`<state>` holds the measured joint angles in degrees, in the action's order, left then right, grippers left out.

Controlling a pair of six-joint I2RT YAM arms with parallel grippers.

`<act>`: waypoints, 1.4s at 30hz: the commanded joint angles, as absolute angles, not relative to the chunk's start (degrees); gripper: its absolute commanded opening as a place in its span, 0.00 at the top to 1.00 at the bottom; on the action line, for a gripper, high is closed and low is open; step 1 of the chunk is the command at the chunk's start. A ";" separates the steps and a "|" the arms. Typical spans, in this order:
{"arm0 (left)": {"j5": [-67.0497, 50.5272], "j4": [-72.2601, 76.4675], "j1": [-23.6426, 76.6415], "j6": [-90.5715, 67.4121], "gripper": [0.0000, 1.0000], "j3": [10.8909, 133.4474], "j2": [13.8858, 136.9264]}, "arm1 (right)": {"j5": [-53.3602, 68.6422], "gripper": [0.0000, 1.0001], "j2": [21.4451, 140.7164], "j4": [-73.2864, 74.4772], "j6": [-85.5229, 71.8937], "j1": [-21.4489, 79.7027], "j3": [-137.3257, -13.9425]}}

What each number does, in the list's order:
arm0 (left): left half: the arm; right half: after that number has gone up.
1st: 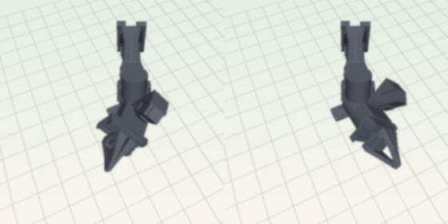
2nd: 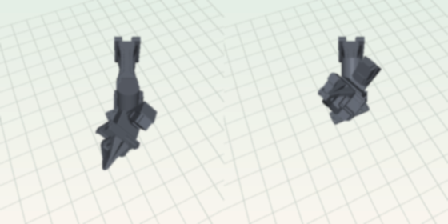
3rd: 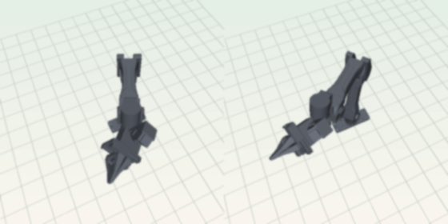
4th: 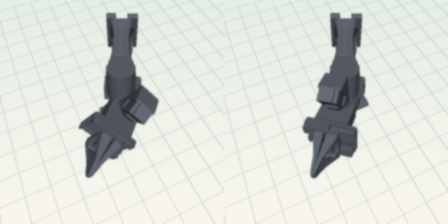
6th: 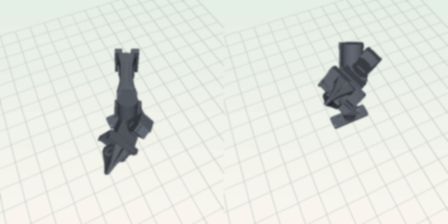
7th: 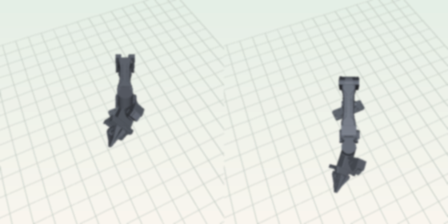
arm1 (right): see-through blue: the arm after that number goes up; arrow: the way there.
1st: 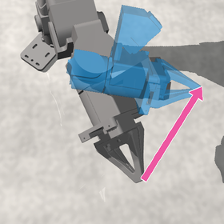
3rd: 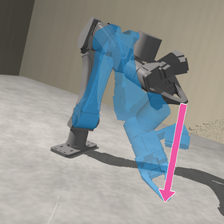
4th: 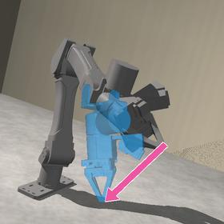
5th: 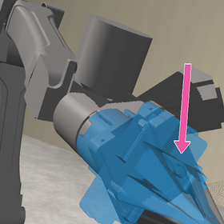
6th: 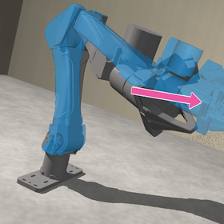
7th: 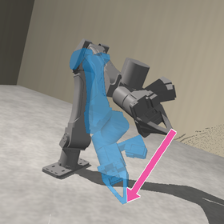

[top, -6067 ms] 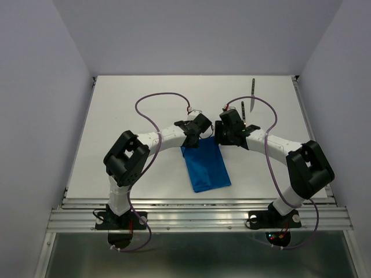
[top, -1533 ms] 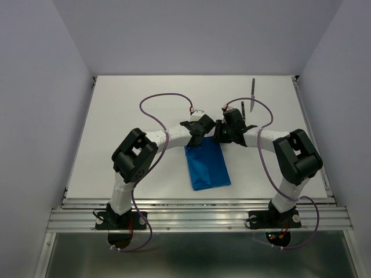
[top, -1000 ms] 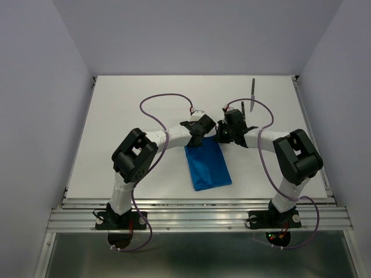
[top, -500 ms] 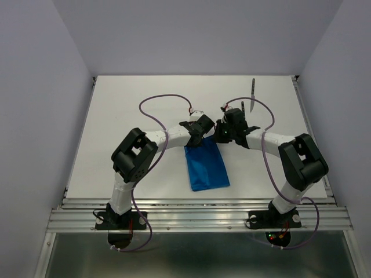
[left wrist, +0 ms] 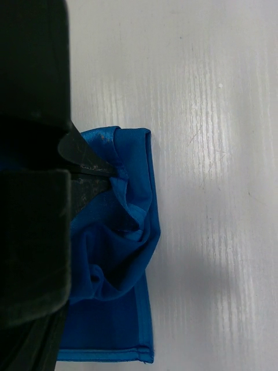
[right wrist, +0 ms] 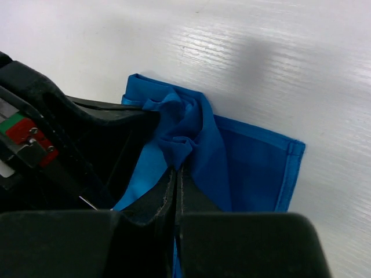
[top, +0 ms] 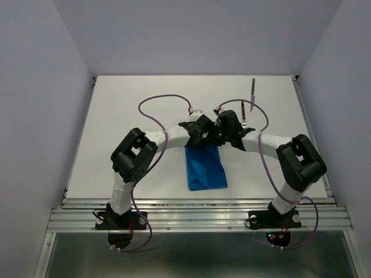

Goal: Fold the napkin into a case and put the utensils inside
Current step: Pick up the 2/3-rectangle-folded napkin at the center of the board.

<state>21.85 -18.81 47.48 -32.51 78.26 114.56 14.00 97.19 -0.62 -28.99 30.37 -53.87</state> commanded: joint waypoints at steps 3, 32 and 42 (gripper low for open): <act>21.27 -18.72 46.93 -33.84 1.00 75.59 112.76 | 11.19 0.99 95.36 -2.90 -31.29 31.55 -56.34; 21.88 -18.46 46.76 -33.40 1.00 74.88 111.53 | -0.53 0.50 99.14 10.72 -24.96 28.48 -56.60; 21.71 -18.54 46.76 -33.75 1.00 75.06 111.80 | 2.82 0.61 99.67 10.11 -23.38 29.53 -56.42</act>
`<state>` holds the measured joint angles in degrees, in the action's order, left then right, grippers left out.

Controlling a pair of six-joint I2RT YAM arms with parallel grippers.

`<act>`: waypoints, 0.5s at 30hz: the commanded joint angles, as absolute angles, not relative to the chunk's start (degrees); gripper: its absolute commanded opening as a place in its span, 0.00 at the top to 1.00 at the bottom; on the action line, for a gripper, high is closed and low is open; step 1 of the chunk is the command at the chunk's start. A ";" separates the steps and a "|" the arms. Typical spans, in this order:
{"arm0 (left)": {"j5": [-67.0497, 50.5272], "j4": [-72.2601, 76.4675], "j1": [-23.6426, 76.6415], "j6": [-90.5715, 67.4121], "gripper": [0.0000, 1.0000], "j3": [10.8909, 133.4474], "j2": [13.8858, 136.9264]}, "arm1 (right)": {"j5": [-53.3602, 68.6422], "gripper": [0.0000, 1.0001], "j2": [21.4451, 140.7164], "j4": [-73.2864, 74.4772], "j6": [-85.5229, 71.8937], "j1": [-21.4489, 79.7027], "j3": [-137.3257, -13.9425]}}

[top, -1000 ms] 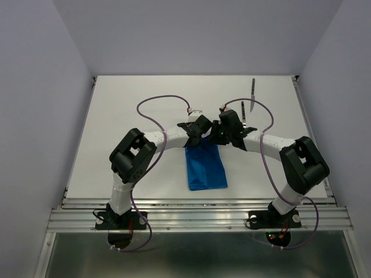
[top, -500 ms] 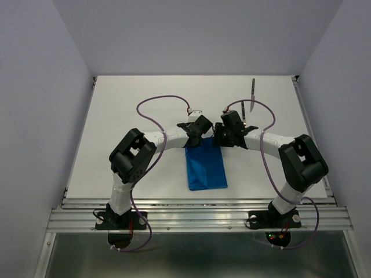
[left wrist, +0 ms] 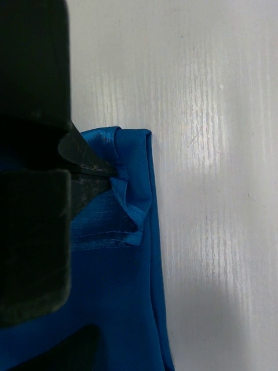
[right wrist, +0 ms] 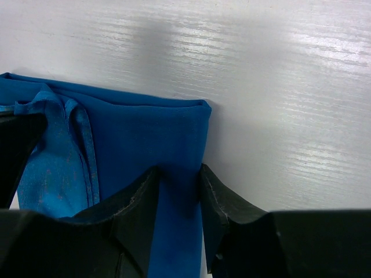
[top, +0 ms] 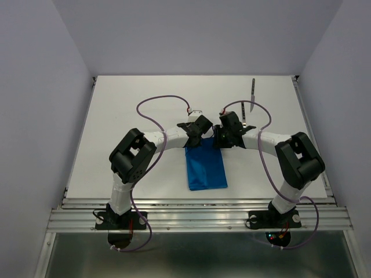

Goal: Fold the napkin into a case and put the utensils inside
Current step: Pick up the 2/3-rectangle-folded napkin at the center of the board.

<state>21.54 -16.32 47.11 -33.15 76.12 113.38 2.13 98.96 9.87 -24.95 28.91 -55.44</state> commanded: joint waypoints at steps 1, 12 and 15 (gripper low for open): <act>21.71 -18.54 46.76 -33.75 1.00 75.23 111.80 | 2.12 0.59 99.67 10.54 -23.12 29.53 -56.77; 21.80 -18.72 46.76 -33.75 1.00 75.41 111.80 | -2.81 0.67 102.74 12.92 -23.11 31.29 -58.36; 21.71 -18.72 46.76 -33.84 1.00 75.23 111.71 | -3.60 0.73 103.36 13.18 -23.47 31.82 -58.53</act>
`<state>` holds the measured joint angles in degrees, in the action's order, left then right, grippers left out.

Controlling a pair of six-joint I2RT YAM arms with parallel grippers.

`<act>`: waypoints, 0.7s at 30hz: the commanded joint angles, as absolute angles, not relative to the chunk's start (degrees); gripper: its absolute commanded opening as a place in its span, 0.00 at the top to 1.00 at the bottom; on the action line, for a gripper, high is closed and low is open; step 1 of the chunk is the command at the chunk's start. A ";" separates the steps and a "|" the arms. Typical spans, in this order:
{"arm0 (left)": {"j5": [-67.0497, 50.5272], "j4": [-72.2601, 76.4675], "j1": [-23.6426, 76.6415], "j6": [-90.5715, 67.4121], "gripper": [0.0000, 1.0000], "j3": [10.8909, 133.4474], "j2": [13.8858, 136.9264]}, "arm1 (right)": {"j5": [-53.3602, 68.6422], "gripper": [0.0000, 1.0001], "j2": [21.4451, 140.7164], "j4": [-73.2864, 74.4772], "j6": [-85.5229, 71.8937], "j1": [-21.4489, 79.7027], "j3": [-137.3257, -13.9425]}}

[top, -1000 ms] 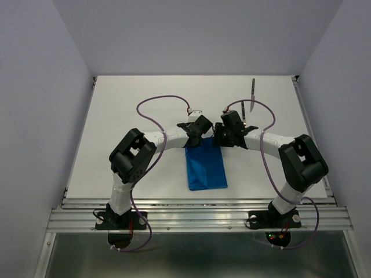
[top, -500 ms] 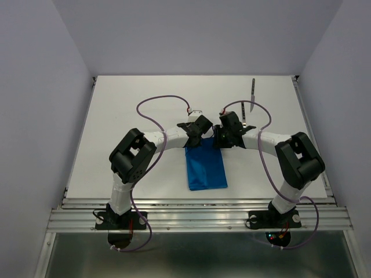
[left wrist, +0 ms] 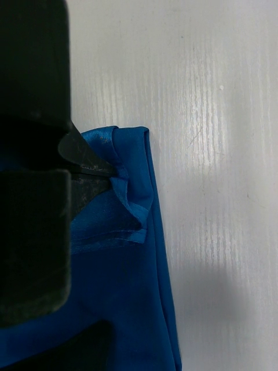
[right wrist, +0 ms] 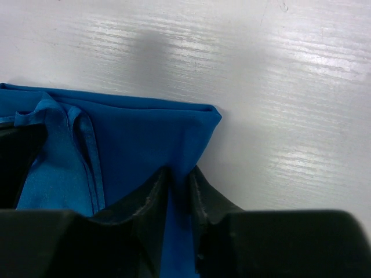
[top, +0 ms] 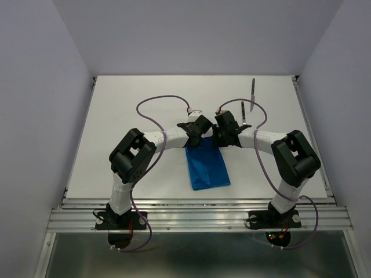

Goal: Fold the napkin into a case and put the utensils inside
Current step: Pick up the 2/3-rectangle-folded napkin at the center of the board.

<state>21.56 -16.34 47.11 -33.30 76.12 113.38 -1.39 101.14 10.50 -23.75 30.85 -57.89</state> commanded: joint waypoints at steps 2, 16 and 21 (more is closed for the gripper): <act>21.80 -18.63 46.76 -33.84 1.00 75.06 111.80 | -4.39 0.81 103.89 13.62 -23.73 31.82 -58.71; 21.18 -18.11 46.76 -34.45 1.00 74.27 111.71 | -2.90 0.99 95.19 10.99 -23.82 33.66 -58.09; 20.74 -17.75 46.76 -34.54 1.00 74.09 111.71 | -2.02 0.99 94.75 10.46 -24.52 34.80 -58.80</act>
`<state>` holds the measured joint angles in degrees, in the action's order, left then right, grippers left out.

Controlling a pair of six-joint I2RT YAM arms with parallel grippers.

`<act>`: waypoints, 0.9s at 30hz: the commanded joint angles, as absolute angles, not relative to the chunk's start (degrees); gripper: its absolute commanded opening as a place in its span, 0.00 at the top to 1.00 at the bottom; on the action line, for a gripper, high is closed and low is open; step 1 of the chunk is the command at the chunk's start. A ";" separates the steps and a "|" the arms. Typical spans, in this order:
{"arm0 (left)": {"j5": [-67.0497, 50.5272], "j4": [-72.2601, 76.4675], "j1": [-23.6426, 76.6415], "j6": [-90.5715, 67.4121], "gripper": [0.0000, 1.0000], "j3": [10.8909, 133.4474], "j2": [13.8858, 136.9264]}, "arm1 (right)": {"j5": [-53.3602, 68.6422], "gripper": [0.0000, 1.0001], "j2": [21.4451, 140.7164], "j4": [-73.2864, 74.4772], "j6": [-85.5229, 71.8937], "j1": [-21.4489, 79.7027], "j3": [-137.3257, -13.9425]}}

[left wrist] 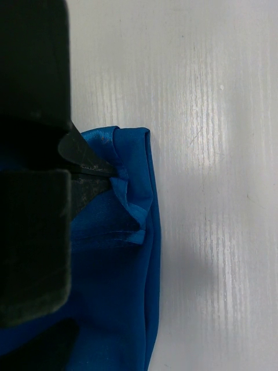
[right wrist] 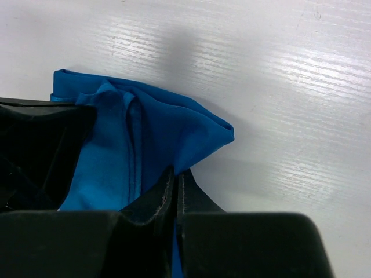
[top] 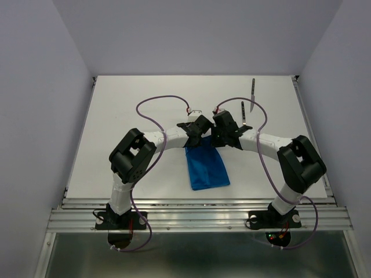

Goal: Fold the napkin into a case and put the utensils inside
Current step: Pick up the 2/3-rectangle-folded napkin at the center of the board, then fold the 2/3-rectangle-folded napkin at the center of the board.

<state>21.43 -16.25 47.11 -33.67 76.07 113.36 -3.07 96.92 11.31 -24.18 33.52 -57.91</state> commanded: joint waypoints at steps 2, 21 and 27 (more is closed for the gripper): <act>20.74 -17.67 46.76 -34.63 1.00 74.00 111.71 | -1.67 0.99 94.92 10.20 -24.96 35.42 -58.97; 18.55 -15.29 46.58 -36.04 1.00 70.58 110.22 | 7.29 0.99 97.12 0.70 -33.57 36.56 -58.19; 17.49 -14.24 46.14 -36.47 1.00 69.35 109.69 | 9.14 0.99 100.02 -4.30 -37.08 36.56 -57.31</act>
<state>19.64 -11.75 46.35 -35.51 71.72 110.89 7.11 98.26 2.50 -33.80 36.05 -57.91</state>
